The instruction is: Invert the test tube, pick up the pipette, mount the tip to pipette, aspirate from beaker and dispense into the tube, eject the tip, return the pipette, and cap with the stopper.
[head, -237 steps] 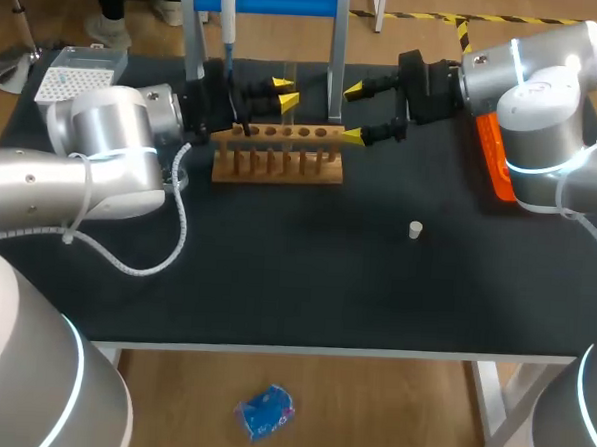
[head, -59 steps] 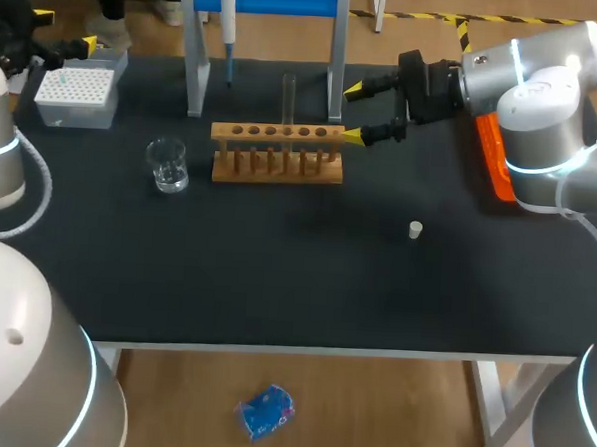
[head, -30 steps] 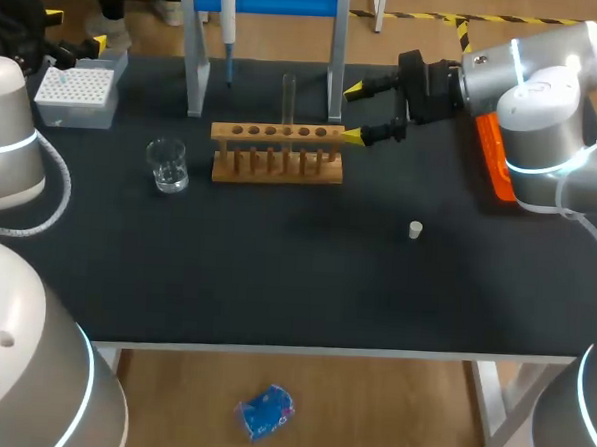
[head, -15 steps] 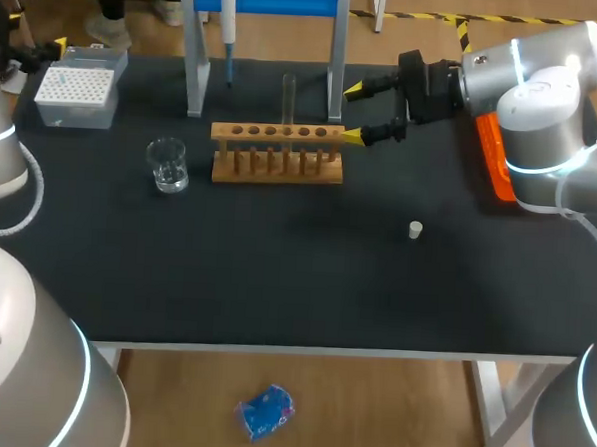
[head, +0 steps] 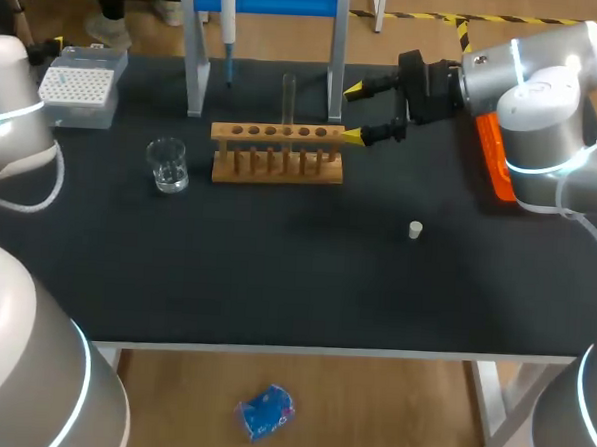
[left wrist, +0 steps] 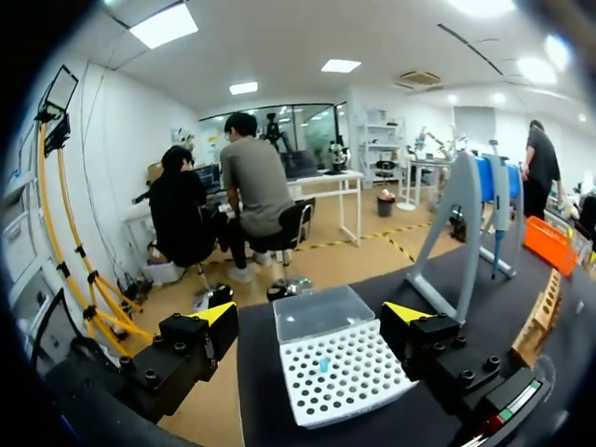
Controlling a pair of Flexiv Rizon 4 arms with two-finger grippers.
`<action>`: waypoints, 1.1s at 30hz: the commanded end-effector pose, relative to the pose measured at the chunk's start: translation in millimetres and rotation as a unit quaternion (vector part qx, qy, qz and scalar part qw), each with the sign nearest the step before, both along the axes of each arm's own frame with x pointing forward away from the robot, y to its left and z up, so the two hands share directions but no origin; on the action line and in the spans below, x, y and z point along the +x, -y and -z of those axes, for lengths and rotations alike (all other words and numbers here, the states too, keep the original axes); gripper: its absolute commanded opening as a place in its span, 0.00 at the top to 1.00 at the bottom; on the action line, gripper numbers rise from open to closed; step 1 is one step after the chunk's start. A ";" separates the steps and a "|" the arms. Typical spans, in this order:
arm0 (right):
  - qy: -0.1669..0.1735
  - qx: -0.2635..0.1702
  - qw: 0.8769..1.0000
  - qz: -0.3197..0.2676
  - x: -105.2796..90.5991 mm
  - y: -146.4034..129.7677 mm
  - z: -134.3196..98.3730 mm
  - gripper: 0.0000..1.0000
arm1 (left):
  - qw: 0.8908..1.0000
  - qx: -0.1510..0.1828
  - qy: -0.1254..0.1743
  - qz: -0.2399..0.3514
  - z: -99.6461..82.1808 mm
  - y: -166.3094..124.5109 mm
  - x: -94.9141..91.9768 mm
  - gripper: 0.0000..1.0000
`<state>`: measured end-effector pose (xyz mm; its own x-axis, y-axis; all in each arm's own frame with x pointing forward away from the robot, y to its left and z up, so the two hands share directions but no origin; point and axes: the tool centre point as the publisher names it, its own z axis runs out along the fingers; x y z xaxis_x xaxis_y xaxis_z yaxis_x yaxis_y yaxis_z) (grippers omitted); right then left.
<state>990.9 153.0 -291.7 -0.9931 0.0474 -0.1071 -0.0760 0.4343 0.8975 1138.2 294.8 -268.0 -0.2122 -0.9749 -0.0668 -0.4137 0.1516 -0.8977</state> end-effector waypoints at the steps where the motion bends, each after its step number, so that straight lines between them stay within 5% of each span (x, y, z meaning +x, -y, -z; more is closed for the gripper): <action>1: 0.000 0.001 1.000 0.000 0.1 0.6 0.3 0.00 | 0.998 0.007 -0.050 -0.035 4.1 9.5 5.1 0.00; 14: 0.000 0.001 1.000 0.000 0.1 0.6 0.3 0.00 | 0.993 -0.030 -0.090 -0.077 31.5 19.4 -15.0 0.00; 20: 0.000 0.001 1.000 0.000 0.1 0.6 0.3 0.00 | 0.989 -0.061 -0.103 -0.087 44.4 17.5 -9.2 0.00; 33: 0.000 0.001 1.000 0.000 0.1 0.6 0.3 0.00 | 0.984 -0.065 -0.132 -0.098 70.7 22.0 5.9 0.00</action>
